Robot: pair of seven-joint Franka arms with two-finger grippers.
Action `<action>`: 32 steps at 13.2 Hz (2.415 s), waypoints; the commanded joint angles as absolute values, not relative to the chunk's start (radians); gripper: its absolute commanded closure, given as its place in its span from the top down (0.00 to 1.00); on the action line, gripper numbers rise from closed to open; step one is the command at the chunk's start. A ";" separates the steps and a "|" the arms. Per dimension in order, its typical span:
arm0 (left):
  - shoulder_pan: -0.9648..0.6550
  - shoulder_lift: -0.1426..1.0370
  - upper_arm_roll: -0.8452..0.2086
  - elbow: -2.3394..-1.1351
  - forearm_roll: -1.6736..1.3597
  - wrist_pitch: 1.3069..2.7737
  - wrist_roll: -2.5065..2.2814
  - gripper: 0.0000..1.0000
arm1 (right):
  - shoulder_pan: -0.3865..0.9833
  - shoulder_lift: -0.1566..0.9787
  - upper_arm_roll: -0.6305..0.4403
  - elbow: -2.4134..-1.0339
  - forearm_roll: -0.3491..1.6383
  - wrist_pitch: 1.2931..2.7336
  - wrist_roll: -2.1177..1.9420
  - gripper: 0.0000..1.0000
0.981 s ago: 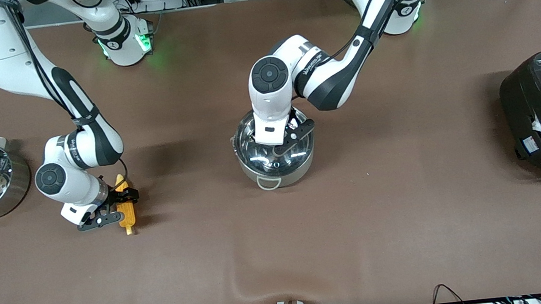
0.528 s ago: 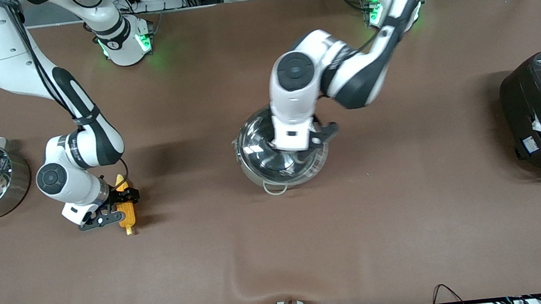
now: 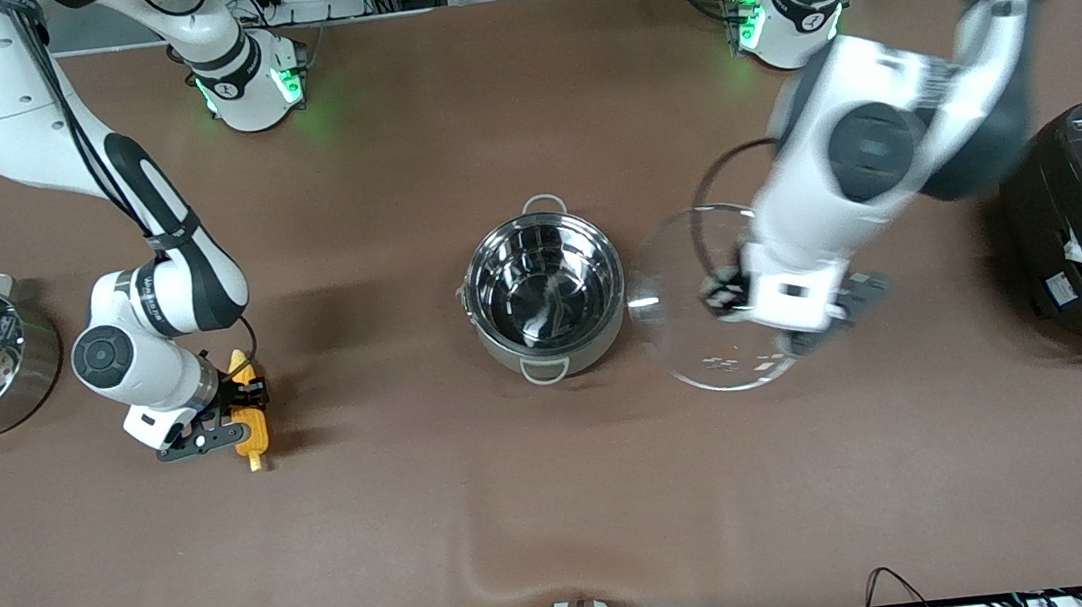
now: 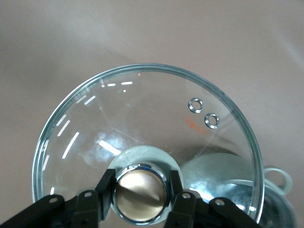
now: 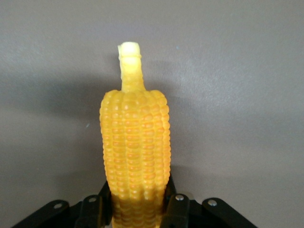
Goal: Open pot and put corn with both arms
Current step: 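Lift the glass lid off the pot with the left gripper, then carry the corn over the pot with the right gripper while the left holds the lid, then lower the corn into the pot and open the right gripper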
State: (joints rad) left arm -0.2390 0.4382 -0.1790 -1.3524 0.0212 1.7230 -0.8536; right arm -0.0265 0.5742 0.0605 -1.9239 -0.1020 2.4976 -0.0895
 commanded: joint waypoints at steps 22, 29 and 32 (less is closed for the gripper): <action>0.067 0.408 -0.189 -1.715 0.049 1.974 -0.319 0.00 | 0.667 0.692 0.084 -1.270 -0.041 1.942 0.729 0.00; 0.067 0.403 -0.192 -1.787 0.049 2.061 -0.324 0.00 | 0.707 0.721 0.084 -1.270 -0.034 1.945 0.755 0.00; 0.067 0.405 -0.192 -1.812 0.049 2.094 -0.324 0.00 | 0.724 0.718 0.084 -1.272 -0.029 1.940 0.756 0.00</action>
